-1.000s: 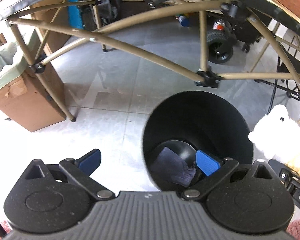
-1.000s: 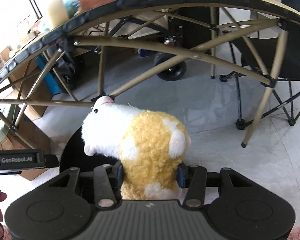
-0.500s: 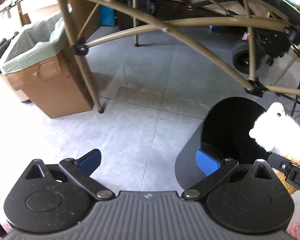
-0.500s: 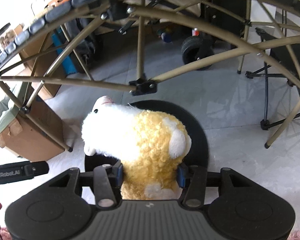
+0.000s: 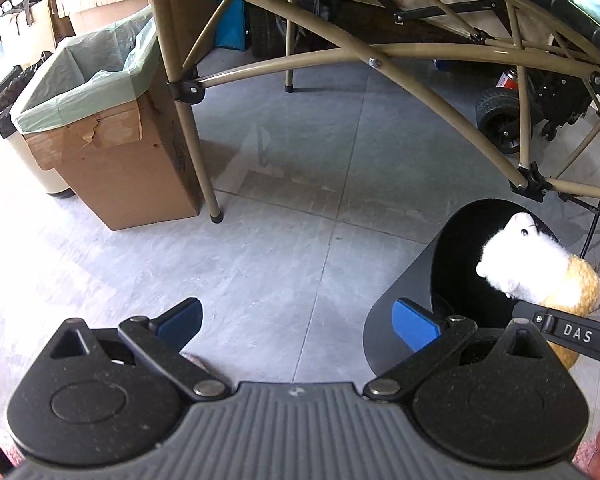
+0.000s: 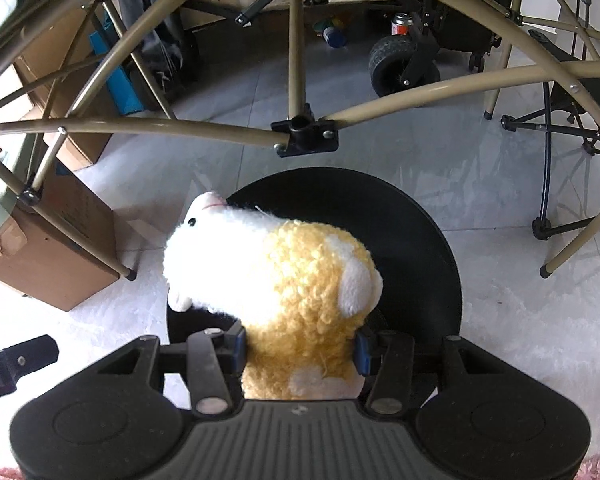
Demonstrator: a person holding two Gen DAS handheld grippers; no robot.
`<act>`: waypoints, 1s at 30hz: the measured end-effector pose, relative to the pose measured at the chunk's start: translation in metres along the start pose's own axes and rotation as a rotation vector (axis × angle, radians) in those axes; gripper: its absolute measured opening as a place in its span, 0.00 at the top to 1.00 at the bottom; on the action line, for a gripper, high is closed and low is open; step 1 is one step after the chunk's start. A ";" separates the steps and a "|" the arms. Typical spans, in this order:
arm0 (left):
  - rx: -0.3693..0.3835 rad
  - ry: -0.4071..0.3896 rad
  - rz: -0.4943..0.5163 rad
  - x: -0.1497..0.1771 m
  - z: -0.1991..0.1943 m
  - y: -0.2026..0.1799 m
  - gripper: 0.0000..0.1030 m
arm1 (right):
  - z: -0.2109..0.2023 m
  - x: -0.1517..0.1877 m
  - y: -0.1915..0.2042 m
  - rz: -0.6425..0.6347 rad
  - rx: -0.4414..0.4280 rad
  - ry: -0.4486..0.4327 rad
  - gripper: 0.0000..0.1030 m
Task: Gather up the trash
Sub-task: 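Open the right gripper to drop the plush sheep into the bin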
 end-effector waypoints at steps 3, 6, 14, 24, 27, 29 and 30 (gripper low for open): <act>0.002 -0.001 0.000 0.000 0.000 0.001 0.00 | 0.004 -0.001 0.002 -0.011 0.004 0.007 0.54; 0.005 -0.001 0.004 0.001 -0.001 0.000 0.00 | 0.006 -0.001 0.004 -0.015 0.012 0.011 0.54; 0.004 0.003 0.005 0.001 0.001 -0.002 0.00 | 0.010 -0.004 0.002 0.004 0.006 0.026 0.30; 0.005 0.007 0.012 0.002 0.001 -0.004 0.00 | 0.010 -0.004 -0.003 0.010 0.039 0.010 0.00; 0.006 0.007 0.012 0.002 0.001 -0.004 0.00 | 0.010 -0.004 -0.003 0.010 0.042 0.009 0.00; 0.006 0.008 0.014 0.002 0.001 -0.005 0.00 | 0.009 -0.004 -0.003 0.008 0.044 0.010 0.00; 0.006 0.007 0.015 0.003 0.001 -0.006 0.00 | 0.009 -0.004 -0.003 0.006 0.046 0.009 0.00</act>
Point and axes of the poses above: each gripper's, at about its wrist camera, not at the fingertips, and z roughly the way its jaws point, y to its left, x to its underside, the point moved 3 cm from there along z, roughly the way its jaws point, and after that the axes turned 8 degrees about x, right-handed, at the moved point
